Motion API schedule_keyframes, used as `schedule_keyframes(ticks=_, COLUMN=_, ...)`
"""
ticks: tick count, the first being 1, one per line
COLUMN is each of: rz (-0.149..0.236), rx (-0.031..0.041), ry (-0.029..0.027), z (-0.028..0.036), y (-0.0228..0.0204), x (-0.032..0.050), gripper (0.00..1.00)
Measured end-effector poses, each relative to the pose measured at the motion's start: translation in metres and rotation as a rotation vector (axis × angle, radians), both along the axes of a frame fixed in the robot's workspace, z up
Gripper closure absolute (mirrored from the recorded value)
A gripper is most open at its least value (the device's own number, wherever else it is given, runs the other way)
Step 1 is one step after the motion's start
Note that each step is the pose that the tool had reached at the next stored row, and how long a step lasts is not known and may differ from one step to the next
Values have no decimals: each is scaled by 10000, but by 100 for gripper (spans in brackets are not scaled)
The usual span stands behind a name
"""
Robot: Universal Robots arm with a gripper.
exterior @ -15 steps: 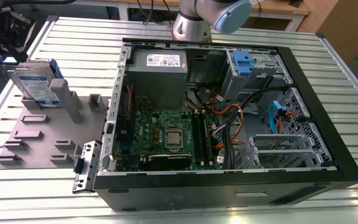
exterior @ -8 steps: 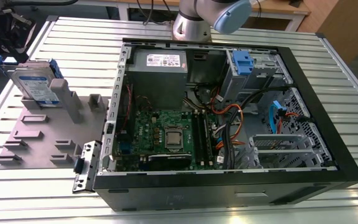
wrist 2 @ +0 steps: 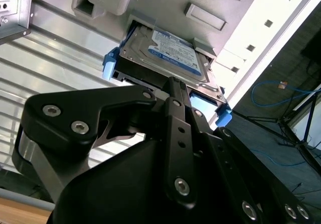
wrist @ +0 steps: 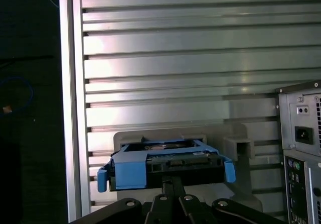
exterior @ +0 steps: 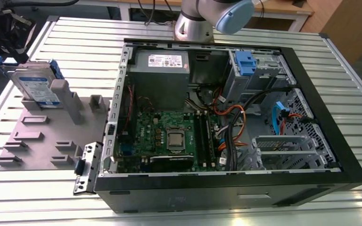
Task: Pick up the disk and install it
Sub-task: 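Reach for the disk, then pick up the disk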
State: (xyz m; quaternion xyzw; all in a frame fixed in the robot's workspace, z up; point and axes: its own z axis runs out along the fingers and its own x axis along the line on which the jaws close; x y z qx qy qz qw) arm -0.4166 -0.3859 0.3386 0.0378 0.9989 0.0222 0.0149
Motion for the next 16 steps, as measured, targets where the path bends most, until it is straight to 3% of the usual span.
schedule_keyframes(ticks=16, rz=85, rx=0, ry=-1, z=-7, y=0, x=-1, gripper=89)
